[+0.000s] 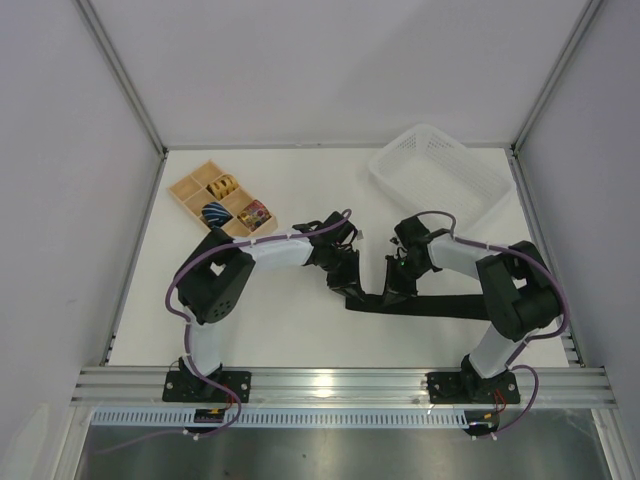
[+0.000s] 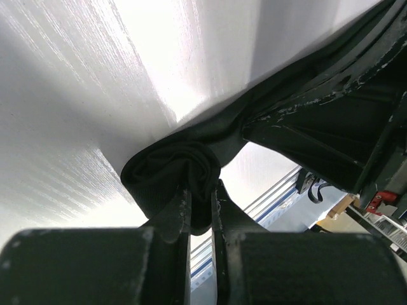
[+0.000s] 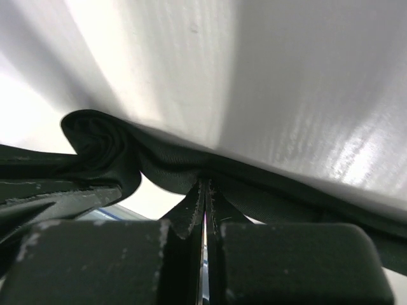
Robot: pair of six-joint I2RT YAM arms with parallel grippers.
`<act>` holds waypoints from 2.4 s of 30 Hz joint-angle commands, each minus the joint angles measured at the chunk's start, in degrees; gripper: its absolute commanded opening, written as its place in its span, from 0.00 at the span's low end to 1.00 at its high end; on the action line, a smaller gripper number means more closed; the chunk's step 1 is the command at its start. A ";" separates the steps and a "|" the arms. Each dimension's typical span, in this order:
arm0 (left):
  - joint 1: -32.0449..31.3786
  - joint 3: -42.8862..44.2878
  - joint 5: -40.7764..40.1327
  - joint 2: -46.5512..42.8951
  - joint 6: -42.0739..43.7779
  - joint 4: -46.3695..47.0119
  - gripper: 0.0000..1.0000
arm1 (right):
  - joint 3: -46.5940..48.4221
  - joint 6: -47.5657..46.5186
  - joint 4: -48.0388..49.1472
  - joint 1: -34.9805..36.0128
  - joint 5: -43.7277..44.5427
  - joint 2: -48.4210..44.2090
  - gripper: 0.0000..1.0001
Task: Roll the ties
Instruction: Roll the tie
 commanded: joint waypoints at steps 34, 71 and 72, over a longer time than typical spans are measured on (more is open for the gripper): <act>-1.15 -11.10 0.14 -9.44 4.74 12.71 0.73 | 10.91 -1.40 2.88 -2.94 -26.62 5.92 0.00; 6.14 -18.29 8.22 -20.69 7.20 6.04 0.81 | 2.65 -4.03 8.25 1.99 -16.88 5.58 0.00; 6.40 -19.09 8.83 -20.34 6.94 6.12 0.81 | 2.57 -4.03 8.25 1.90 -16.88 5.31 0.00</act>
